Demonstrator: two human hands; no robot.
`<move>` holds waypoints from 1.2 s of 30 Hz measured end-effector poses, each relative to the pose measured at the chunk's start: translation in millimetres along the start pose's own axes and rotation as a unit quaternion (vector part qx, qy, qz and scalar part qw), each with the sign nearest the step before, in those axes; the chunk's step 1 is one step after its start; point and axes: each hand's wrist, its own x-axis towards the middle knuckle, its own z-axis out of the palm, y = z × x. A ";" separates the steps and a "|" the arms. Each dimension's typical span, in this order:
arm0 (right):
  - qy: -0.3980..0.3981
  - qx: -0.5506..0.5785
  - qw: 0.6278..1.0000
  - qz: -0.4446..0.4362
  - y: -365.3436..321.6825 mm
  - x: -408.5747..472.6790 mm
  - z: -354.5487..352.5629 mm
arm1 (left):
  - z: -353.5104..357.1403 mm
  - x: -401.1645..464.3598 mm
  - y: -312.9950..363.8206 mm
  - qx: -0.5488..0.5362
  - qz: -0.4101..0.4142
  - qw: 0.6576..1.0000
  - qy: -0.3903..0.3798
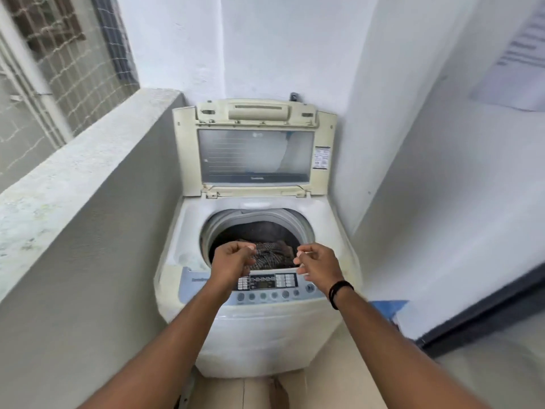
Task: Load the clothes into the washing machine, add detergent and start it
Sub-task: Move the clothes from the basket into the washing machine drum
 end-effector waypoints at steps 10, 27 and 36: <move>0.191 0.057 0.974 0.106 90.7 -135.0 -125.2 | 138.1 -91.0 -37.2 0.069 -0.046 0.971 -0.224; 0.503 0.206 0.790 0.285 305.1 -490.7 -314.8 | 387.7 -382.8 -148.5 0.264 -0.041 0.795 -0.544; 0.563 0.322 0.653 0.390 452.7 -650.0 -312.8 | 435.7 -494.2 -277.6 0.421 -0.071 0.711 -0.559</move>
